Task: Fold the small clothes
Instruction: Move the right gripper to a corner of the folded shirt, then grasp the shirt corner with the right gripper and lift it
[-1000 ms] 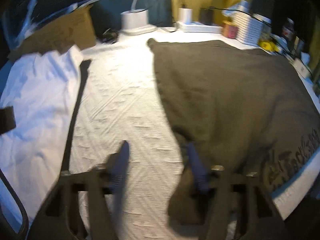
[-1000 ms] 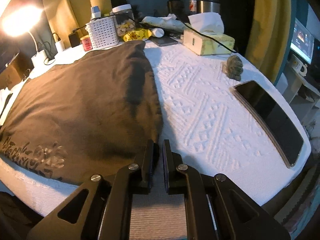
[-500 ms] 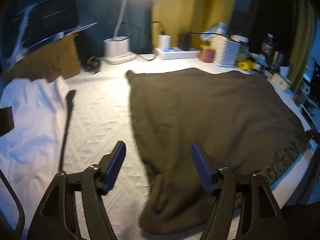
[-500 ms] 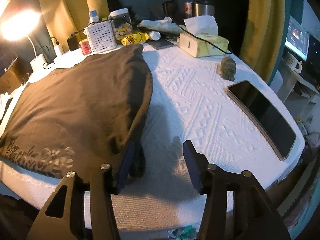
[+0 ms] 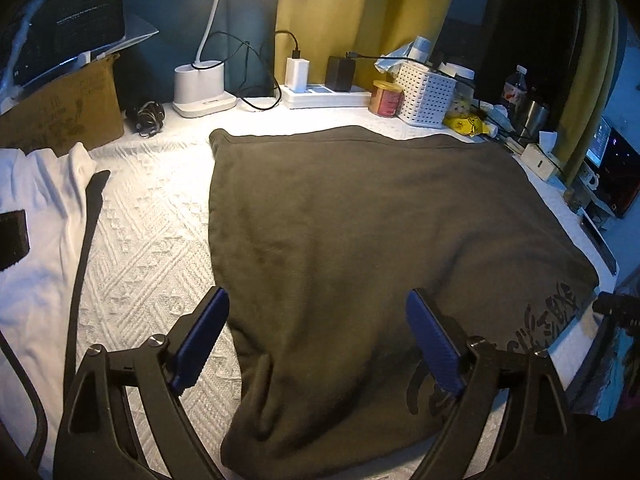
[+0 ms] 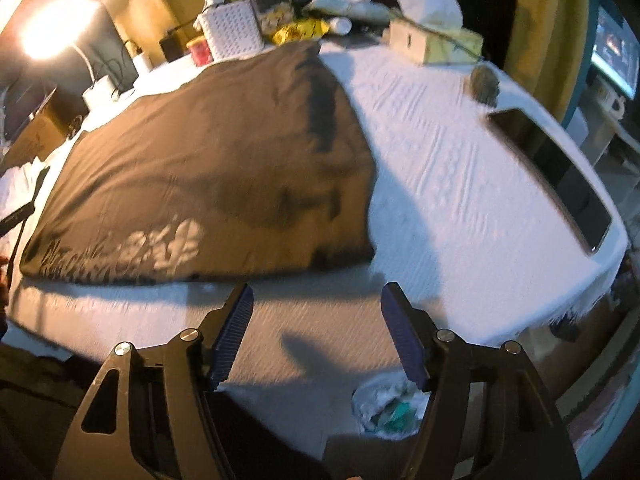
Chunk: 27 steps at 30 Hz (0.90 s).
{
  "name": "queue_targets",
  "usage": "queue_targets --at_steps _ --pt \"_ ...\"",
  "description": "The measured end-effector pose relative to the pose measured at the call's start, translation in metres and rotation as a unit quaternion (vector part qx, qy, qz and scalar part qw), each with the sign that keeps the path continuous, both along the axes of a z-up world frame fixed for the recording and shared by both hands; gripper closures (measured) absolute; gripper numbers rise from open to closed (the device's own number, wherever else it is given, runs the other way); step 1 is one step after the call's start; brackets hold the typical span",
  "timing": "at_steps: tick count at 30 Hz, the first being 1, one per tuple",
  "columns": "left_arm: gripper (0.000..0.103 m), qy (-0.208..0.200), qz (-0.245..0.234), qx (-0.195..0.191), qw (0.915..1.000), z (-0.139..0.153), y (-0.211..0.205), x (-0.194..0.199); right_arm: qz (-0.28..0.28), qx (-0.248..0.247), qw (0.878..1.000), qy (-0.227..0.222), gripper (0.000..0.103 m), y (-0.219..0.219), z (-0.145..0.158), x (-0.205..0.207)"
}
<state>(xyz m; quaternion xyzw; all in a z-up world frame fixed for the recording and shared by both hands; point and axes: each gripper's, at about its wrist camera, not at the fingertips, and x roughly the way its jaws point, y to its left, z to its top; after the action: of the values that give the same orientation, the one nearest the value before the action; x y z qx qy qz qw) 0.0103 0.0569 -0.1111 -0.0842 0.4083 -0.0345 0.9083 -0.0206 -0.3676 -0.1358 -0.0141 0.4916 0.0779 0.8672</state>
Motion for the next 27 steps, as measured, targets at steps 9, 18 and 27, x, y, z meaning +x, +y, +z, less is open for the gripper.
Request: queue_targets --at_steps 9,18,27 --pt "0.014 -0.002 -0.022 -0.003 0.9998 0.0 -0.003 0.011 -0.01 0.043 0.999 -0.009 0.033 0.008 -0.001 0.008" --pt "0.014 0.014 0.004 -0.014 0.9998 -0.009 0.015 0.016 -0.047 0.102 0.993 -0.027 0.033 0.022 -0.002 0.042" --pt "0.014 0.017 0.011 -0.014 0.9997 -0.011 0.025 0.024 -0.057 0.126 0.989 -0.054 0.033 0.04 -0.004 0.076"
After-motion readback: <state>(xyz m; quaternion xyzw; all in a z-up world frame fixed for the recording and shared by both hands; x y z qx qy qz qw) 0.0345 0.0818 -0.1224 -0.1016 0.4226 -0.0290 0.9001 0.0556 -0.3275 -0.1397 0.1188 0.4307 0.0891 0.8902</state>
